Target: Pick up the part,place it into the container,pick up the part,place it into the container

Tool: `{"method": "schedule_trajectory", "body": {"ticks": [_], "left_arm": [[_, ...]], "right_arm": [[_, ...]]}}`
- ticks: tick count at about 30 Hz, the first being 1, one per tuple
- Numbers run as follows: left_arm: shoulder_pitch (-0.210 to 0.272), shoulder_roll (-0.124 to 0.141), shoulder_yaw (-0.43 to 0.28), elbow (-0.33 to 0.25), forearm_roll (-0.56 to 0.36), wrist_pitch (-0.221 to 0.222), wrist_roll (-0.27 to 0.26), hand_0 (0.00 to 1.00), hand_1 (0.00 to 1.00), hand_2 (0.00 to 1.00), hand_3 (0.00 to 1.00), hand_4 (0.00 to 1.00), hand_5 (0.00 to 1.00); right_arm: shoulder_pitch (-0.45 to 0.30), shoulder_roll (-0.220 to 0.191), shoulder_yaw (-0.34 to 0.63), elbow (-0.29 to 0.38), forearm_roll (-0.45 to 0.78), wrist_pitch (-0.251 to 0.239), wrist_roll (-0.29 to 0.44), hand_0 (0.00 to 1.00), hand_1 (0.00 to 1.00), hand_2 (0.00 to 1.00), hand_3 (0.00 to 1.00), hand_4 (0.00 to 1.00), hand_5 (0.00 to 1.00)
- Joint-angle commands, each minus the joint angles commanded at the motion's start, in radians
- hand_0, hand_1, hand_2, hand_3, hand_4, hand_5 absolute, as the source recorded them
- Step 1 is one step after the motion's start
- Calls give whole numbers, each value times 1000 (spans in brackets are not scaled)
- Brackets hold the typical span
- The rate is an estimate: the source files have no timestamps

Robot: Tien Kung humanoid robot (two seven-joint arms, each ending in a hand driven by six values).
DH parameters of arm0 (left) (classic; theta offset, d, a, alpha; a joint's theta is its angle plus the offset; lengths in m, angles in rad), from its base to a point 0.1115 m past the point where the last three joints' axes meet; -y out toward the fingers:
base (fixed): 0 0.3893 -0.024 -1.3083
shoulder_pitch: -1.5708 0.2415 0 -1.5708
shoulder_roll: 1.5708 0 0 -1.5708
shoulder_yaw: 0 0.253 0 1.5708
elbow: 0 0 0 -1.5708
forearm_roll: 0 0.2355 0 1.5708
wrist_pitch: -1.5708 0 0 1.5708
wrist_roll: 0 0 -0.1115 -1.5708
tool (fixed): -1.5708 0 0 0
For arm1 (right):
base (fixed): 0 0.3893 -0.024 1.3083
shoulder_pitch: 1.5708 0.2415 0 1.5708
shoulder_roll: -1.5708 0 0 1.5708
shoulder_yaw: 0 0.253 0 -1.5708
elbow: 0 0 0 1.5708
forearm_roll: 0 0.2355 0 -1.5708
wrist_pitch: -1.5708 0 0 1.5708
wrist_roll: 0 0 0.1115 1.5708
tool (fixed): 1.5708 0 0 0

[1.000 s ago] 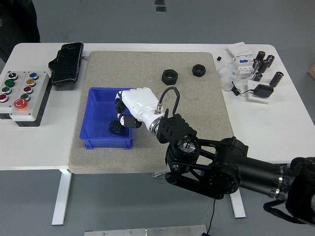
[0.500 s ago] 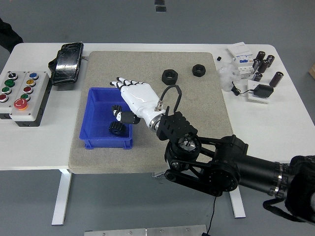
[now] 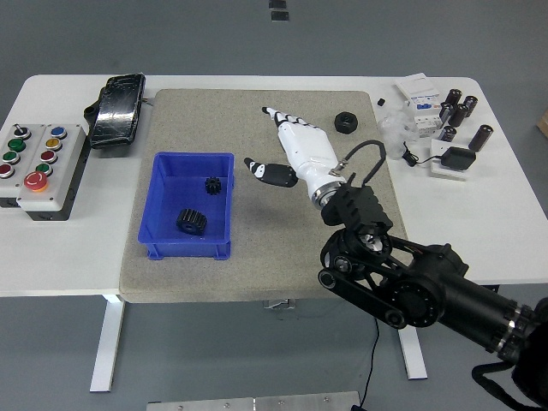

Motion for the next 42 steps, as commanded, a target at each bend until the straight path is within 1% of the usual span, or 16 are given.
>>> {"method": "schedule_trajectory", "body": {"ticks": [1, 3, 5, 7, 8, 11, 13, 15, 17, 18, 19, 24, 28, 31, 34, 42], "left_arm": [[1, -1, -4, 0, 5, 0, 2, 616, 514, 562, 683, 655, 571], [3, -3, -8, 0, 9, 0, 3, 616, 514, 562, 683, 655, 571], [5, -4, -10, 0, 12, 0, 3, 616, 514, 562, 683, 655, 571], [7, -4, -13, 0, 14, 0, 2, 616, 514, 562, 683, 655, 571], [7, -4, -14, 0, 16, 0, 2, 616, 514, 562, 681, 653, 566], [8, -4, -15, 0, 16, 0, 0, 616, 514, 562, 681, 653, 566], [7, -4, -15, 0, 18, -1, 0, 616, 514, 561, 680, 652, 562], [6, -4, -15, 0, 18, -1, -1, 616, 514, 561, 680, 652, 562], [6, -3, -14, 0, 19, -2, -1, 616, 514, 561, 680, 652, 562], [6, -2, -14, 0, 19, -2, -1, 616, 514, 561, 680, 652, 562], [6, -2, -14, 0, 21, -2, -1, 616, 514, 561, 679, 650, 560], [8, 0, -15, 0, 25, -3, -1, 616, 514, 561, 679, 650, 560], [5, 5, -17, 0, 25, -1, -8, 616, 514, 561, 678, 650, 555], [3, 9, -19, 0, 30, -1, -10, 616, 514, 560, 676, 650, 549], [2, 13, -23, 0, 37, -1, -9, 616, 514, 560, 676, 650, 549], [9, 21, -37, 0, 61, -6, 5, 616, 514, 559, 675, 650, 547]], "right_arm": [[-32, 0, 39, 9, 40, -26, 38, 637, 731, 725, 719, 781, 454], [-83, 6, 107, 24, 112, -57, 108, 637, 731, 725, 719, 781, 454], [-135, 12, 175, 43, 184, -33, 180, 637, 731, 725, 719, 781, 454], [-189, 10, 244, 65, 262, 11, 258, 637, 731, 725, 719, 781, 454], [-215, 4, 279, 80, 304, 38, 300, 595, 679, 686, 665, 793, 476], [-288, -20, 371, 133, 428, 130, 423, 595, 679, 686, 665, 793, 476], [-326, -34, 414, 167, 500, 184, 495, 578, 658, 676, 657, 809, 512], [-366, -49, 454, 202, 576, 236, 570, 578, 658, 676, 657, 809, 512], [-411, -66, 482, 230, 652, 277, 643, 578, 658, 676, 657, 809, 512], [-436, -71, 492, 240, 700, 284, 684, 578, 658, 676, 657, 809, 512], [-456, -73, 497, 245, 736, 279, 712, 542, 624, 646, 640, 811, 523], [-557, -75, 496, 261, 906, 196, 824, 542, 624, 646, 640, 811, 523], [-600, -82, 447, 270, 993, 111, 858, 549, 622, 634, 634, 807, 513], [-598, -79, 423, 266, 1004, 70, 863, 543, 621, 627, 629, 800, 512], [-589, -75, 409, 255, 1009, 51, 865, 543, 621, 627, 629, 800, 512], [-579, -71, 417, 248, 1009, 39, 866, 541, 620, 621, 626, 789, 533]]}}
